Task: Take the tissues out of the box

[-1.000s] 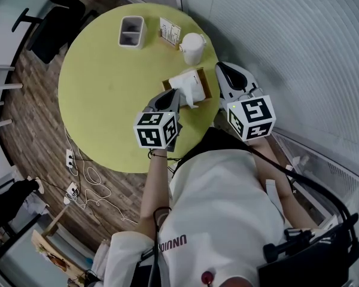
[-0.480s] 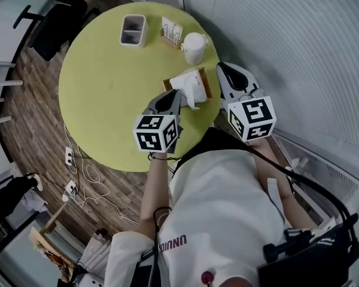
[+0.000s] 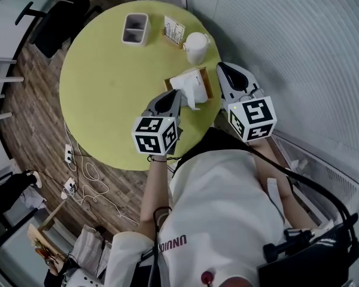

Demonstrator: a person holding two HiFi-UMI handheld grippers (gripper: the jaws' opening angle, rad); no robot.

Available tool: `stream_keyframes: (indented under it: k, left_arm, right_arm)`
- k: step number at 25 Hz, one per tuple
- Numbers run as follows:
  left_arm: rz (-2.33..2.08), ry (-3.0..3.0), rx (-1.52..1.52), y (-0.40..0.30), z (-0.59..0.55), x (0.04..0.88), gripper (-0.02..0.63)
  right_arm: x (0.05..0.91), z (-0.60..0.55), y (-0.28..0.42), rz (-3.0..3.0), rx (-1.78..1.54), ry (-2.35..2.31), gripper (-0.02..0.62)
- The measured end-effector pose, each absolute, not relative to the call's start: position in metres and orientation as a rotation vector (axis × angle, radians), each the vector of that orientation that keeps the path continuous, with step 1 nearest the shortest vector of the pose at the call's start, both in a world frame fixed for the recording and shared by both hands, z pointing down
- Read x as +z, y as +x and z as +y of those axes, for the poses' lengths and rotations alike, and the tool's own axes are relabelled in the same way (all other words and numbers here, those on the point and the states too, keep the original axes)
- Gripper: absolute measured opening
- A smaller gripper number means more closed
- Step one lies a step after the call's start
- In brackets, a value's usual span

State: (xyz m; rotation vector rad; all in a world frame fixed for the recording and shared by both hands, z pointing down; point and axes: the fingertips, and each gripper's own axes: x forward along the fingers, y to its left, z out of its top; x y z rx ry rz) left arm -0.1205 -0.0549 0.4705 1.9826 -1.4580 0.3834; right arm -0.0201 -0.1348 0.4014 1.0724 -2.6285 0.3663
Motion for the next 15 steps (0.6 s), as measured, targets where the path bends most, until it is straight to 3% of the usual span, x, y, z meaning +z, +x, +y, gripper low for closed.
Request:
stream_keyframes:
  k: [15]
  left_arm:
    - [-1.513,2.029,0.351,-0.127,-0.055,0.442,0.012]
  right_arm:
    - [0.398,-0.132,-0.021,-2.649,0.366,1.064,0.018]
